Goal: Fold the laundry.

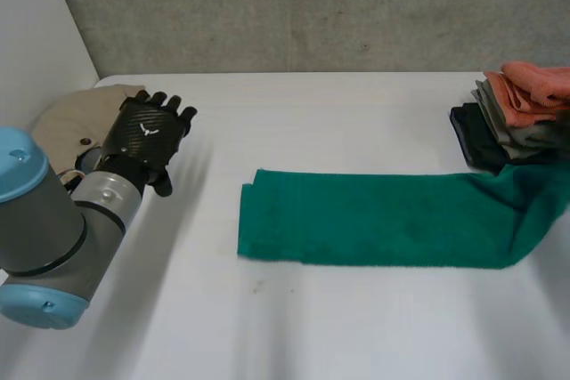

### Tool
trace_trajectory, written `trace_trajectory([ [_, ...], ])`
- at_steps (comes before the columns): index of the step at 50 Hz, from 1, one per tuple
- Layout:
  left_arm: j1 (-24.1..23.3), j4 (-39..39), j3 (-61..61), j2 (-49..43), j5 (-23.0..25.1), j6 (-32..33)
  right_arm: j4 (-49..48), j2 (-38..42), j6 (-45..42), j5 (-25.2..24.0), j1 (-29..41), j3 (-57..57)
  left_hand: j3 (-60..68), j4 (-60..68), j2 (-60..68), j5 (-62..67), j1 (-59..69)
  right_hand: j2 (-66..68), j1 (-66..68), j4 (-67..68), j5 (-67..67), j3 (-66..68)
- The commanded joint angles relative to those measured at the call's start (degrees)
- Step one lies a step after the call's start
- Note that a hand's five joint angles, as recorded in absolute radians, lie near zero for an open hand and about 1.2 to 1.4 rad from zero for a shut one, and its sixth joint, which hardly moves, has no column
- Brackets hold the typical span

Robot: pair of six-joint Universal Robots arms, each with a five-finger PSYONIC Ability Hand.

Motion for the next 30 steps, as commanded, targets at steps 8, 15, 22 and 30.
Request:
trace_trajectory([
  [8,-0.02,0.0,-2.36,2.21,-0.01,-0.08,-9.74,10.97,-0.35,-7.91,41.38,-6.37,-2.02,-1.46,-1.78,-2.87,-0.93,12.43,16.23,11.37,12.62,11.93],
  [15,-0.63,0.09,-2.63,1.77,-0.01,-0.26,-9.66,22.93,-0.62,-6.77,49.56,-10.94,-2.02,-1.46,-1.78,-2.87,-0.93,12.43,16.23,11.37,12.62,11.93],
  [22,-1.16,0.09,-2.01,1.51,-0.01,-0.35,-9.3,20.58,3.49,-1.43,49.74,-9.46,-2.02,-1.46,-1.78,-2.87,-0.93,-57.57,-53.77,-58.63,-57.38,-58.07],
  [30,-3.45,0.18,0.54,1.51,-0.01,-0.35,-7.2,5.56,28.77,4.4,41.42,-1.65,-2.02,-1.46,-1.78,-2.87,-0.93,-57.57,-53.77,-58.63,-57.38,-58.07],
])
